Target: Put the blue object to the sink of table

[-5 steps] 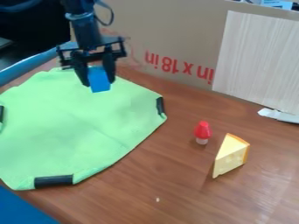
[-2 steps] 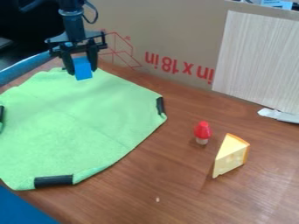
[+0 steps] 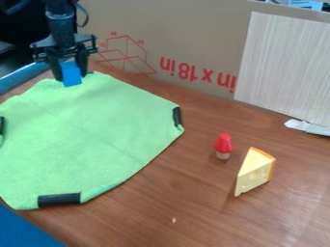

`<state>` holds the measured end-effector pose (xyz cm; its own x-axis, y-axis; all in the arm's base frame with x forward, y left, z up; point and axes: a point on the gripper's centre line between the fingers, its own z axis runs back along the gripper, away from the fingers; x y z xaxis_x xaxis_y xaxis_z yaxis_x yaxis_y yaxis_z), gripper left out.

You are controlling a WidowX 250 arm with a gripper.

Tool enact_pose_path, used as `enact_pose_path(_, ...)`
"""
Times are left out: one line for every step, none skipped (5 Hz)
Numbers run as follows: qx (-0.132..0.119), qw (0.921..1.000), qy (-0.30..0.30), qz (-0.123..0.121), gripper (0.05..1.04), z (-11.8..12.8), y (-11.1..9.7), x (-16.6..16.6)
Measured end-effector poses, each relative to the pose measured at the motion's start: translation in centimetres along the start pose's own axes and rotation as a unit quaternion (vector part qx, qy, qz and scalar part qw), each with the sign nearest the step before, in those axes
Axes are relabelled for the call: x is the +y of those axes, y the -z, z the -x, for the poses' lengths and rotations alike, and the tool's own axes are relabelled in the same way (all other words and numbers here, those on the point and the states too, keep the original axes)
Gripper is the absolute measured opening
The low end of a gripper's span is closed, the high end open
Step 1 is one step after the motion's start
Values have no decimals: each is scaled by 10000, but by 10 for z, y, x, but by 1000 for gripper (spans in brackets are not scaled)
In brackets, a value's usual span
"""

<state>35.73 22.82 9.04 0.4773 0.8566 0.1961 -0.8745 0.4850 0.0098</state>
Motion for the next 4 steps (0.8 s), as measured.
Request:
enact_pose_path(16, 10000, -25, -19, 943, 1, 1, 1)
enact_pose_path(127, 9999, 45, -27, 1003, 9, 9, 3)
enact_pose_path(134, 9997, 147, 145, 1000, 16, -4, 3)
enact_pose_path(81, 9986, 444, 293, 1000, 33, -38, 3)
